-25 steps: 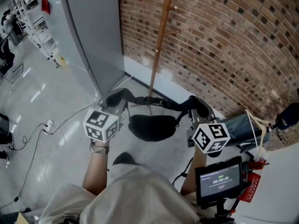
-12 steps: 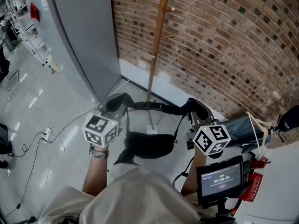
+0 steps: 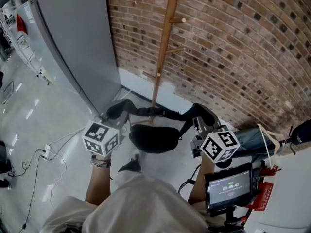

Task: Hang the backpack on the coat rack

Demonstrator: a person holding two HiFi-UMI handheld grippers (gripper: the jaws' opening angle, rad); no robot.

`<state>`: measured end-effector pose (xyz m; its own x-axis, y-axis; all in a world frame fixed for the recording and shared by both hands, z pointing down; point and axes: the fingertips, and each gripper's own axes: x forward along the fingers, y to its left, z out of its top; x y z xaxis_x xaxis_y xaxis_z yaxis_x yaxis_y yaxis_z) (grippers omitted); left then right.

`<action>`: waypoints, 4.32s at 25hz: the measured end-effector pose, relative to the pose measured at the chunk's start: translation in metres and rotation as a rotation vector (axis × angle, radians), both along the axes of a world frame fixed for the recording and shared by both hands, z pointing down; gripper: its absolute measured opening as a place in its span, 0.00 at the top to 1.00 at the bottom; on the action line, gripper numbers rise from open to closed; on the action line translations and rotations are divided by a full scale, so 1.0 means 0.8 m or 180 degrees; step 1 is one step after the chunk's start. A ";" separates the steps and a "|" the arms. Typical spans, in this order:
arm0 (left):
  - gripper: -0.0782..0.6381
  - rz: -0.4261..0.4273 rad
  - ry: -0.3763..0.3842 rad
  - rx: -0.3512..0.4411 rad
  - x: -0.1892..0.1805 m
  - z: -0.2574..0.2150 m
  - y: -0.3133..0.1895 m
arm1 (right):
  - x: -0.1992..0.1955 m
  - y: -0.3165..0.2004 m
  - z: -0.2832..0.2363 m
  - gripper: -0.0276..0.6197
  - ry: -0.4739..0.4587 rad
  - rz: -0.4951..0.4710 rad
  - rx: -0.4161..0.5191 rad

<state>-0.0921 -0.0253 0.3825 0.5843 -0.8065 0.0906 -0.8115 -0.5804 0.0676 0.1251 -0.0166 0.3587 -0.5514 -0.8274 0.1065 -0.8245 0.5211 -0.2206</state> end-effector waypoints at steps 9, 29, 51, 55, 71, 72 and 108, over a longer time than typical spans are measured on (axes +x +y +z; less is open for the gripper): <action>0.89 0.0090 0.0056 0.0009 -0.016 -0.010 -0.085 | -0.017 -0.077 -0.005 0.95 -0.0058 0.0074 0.0003; 0.89 0.0473 0.0125 -0.0235 -0.035 0.013 -0.202 | -0.035 -0.182 0.002 0.95 -0.0040 0.0313 -0.0043; 0.89 0.0096 0.0088 -0.0638 -0.012 0.073 -0.253 | -0.007 -0.256 0.083 0.95 -0.0197 -0.0003 -0.0598; 0.89 0.0052 0.0067 -0.0723 -0.008 0.087 -0.255 | -0.002 -0.261 0.101 0.95 -0.0216 -0.0032 -0.0695; 0.89 -0.0019 0.0008 -0.1053 0.006 0.137 -0.253 | 0.002 -0.262 0.178 0.95 -0.0205 -0.0057 -0.1121; 0.89 -0.0017 0.0007 -0.1072 0.007 0.140 -0.252 | 0.000 -0.261 0.183 0.95 -0.0194 -0.0061 -0.1151; 0.89 0.0214 0.0272 -0.1657 0.050 0.231 -0.245 | -0.051 -0.248 0.287 0.95 -0.0015 -0.0304 -0.1687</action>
<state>-0.0519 -0.2216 0.5672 0.6561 -0.6279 0.4187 -0.7526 -0.5030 0.4250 0.0844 -0.2148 0.5881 -0.6231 -0.6069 0.4933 -0.7772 0.4100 -0.4773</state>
